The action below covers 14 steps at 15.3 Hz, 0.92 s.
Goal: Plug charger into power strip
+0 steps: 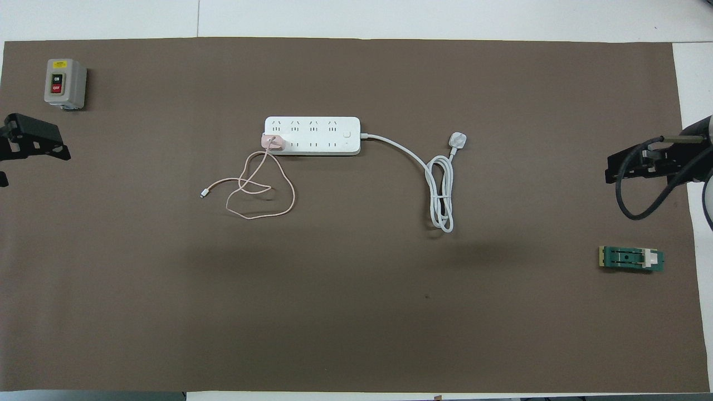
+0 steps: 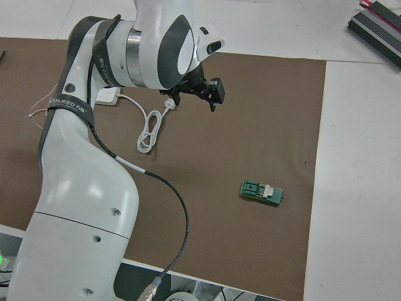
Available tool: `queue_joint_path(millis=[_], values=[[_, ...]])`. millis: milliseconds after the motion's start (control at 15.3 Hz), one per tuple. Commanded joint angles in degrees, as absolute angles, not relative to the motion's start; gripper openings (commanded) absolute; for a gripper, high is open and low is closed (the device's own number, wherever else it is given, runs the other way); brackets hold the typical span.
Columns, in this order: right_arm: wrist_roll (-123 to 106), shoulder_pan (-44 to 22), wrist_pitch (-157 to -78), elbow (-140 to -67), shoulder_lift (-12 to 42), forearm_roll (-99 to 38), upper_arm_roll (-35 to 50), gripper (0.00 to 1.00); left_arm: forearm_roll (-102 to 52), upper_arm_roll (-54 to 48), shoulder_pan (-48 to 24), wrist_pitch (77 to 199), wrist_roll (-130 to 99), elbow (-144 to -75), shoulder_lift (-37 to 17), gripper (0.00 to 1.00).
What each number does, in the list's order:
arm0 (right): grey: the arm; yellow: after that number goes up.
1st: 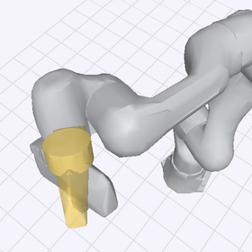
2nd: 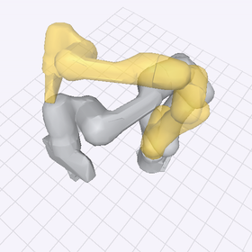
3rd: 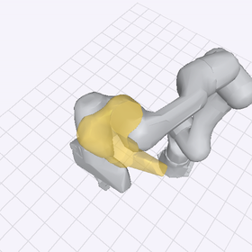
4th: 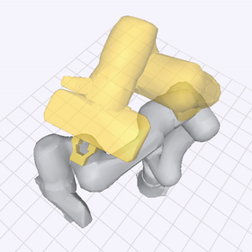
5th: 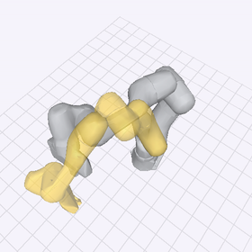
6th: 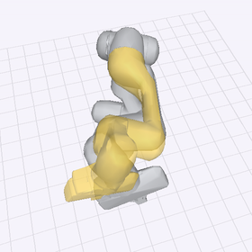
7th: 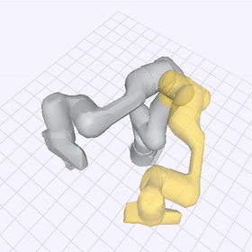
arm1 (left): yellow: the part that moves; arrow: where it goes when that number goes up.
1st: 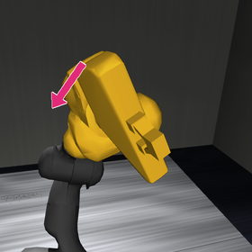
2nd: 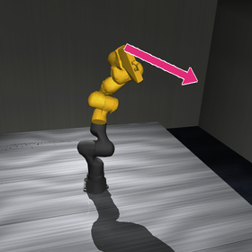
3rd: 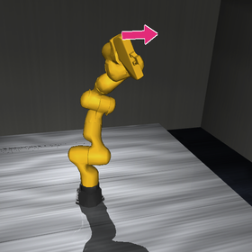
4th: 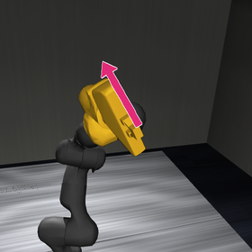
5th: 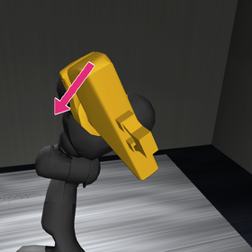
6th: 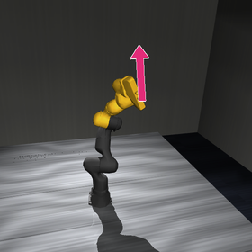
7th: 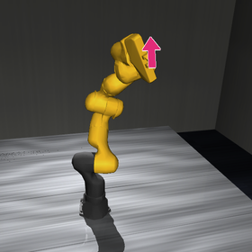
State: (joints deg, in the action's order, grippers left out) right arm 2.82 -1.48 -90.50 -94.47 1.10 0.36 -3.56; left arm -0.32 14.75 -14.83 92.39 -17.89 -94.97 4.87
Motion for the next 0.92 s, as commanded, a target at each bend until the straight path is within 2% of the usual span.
queue_joint_path(millis=[0,654,850], values=[[1.76,-0.79,-89.65,-94.83,0.35,0.88,-3.08,1.00,0.62,14.06,-13.62,99.38,-16.96,-96.77,5.72,1.00],[1.76,-0.79,-89.65,-94.83,0.35,0.88,-3.08,1.00,1.49,13.97,-12.22,92.82,-10.20,-96.33,6.06,1.00],[1.76,-0.79,-89.56,-94.83,0.35,0.79,-3.08,1.00,1.41,10.66,-7.84,91.67,-9.76,-96.24,5.98,1.00]])
